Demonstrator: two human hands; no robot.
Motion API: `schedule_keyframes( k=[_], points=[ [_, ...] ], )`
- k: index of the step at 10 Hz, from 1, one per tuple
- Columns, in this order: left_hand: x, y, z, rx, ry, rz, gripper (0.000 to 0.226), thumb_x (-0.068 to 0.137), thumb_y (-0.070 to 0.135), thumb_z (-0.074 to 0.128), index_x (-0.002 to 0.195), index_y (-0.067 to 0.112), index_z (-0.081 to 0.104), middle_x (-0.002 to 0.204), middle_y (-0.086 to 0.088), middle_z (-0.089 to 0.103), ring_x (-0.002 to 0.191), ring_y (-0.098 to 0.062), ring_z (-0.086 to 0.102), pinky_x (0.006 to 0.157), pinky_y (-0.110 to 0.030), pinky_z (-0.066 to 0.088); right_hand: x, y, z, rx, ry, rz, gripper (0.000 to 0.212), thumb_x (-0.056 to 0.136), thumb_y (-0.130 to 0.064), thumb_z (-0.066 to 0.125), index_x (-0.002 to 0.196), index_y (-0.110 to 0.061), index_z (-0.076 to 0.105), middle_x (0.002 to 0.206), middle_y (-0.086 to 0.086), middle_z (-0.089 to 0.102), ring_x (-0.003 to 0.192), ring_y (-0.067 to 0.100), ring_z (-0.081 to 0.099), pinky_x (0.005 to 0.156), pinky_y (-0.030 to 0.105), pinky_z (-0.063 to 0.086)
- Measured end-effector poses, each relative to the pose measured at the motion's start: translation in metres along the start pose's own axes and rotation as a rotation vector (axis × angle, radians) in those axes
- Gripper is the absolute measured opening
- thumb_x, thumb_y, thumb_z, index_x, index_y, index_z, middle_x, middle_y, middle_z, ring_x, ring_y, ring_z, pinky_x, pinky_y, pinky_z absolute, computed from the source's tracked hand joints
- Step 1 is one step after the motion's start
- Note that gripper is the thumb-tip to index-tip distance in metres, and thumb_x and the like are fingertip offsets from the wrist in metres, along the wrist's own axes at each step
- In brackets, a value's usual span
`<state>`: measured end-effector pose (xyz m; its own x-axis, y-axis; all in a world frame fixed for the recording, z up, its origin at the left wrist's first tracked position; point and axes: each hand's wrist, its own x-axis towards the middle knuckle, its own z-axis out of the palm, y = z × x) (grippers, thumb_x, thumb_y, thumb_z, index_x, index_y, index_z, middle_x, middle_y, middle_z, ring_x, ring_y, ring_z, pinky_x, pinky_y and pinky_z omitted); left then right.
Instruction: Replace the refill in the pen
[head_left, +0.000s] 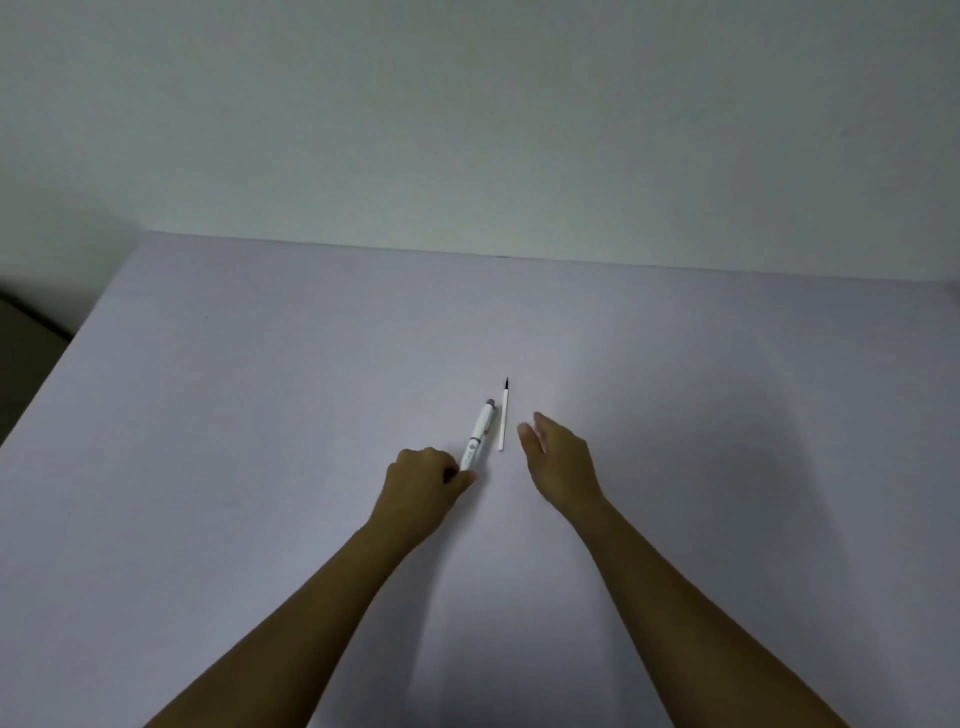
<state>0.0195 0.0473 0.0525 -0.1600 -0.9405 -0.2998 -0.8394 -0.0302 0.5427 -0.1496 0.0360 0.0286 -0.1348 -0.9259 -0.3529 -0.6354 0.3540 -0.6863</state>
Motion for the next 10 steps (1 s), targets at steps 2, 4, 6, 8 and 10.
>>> schedule_keyframes(
  k=[2,4,6,8,10],
  points=[
    [0.035,-0.011,0.034,-0.075,0.089,-0.164,0.036,0.091,0.028,0.053,0.064,0.006,0.061,0.063,-0.014,0.066,0.056,-0.024,0.052,0.056,-0.029,0.038,-0.002,0.056,0.035,-0.377,-0.025,-0.102,0.065,0.094,-0.047,0.014,0.147,-0.008,0.019,0.159,0.009,0.014,0.148,0.023,0.010,0.119,0.040,0.011],
    [0.057,-0.008,0.042,0.157,0.121,-0.088,0.034,0.096,0.022,0.038,0.087,0.000,0.063,0.079,-0.017,0.066,0.073,-0.032,0.060,0.064,-0.036,0.041,-0.004,0.066,0.047,-0.537,0.029,-0.085,0.072,0.095,-0.046,-0.001,0.138,-0.004,0.041,0.146,0.014,0.044,0.133,0.029,0.044,0.103,0.048,0.038],
    [0.059,-0.005,0.053,0.323,0.114,-0.027,0.026,0.096,0.010,0.038,0.098,-0.002,0.061,0.090,-0.018,0.068,0.079,-0.031,0.065,0.068,-0.035,0.050,-0.002,0.069,0.050,-0.581,0.082,-0.101,0.067,0.097,-0.040,0.001,0.137,-0.003,0.040,0.143,0.013,0.048,0.131,0.027,0.047,0.103,0.047,0.032],
    [0.052,0.003,0.052,0.371,0.067,-0.055,0.022,0.095,0.008,0.043,0.102,-0.003,0.061,0.094,-0.018,0.068,0.083,-0.030,0.067,0.073,-0.032,0.055,-0.001,0.070,0.045,-0.584,0.019,-0.174,0.093,0.079,-0.057,-0.027,0.147,-0.006,0.012,0.158,0.009,0.014,0.146,0.024,0.017,0.113,0.038,0.008],
    [0.054,0.020,0.029,0.351,0.118,-0.114,0.023,0.095,0.008,0.040,0.097,-0.002,0.062,0.094,-0.015,0.068,0.083,-0.028,0.066,0.069,-0.030,0.051,0.001,0.056,0.010,-0.414,0.003,-0.097,0.068,0.096,-0.049,0.013,0.148,-0.006,0.006,0.160,0.010,0.008,0.148,0.019,0.006,0.118,0.030,0.002]
  ],
)
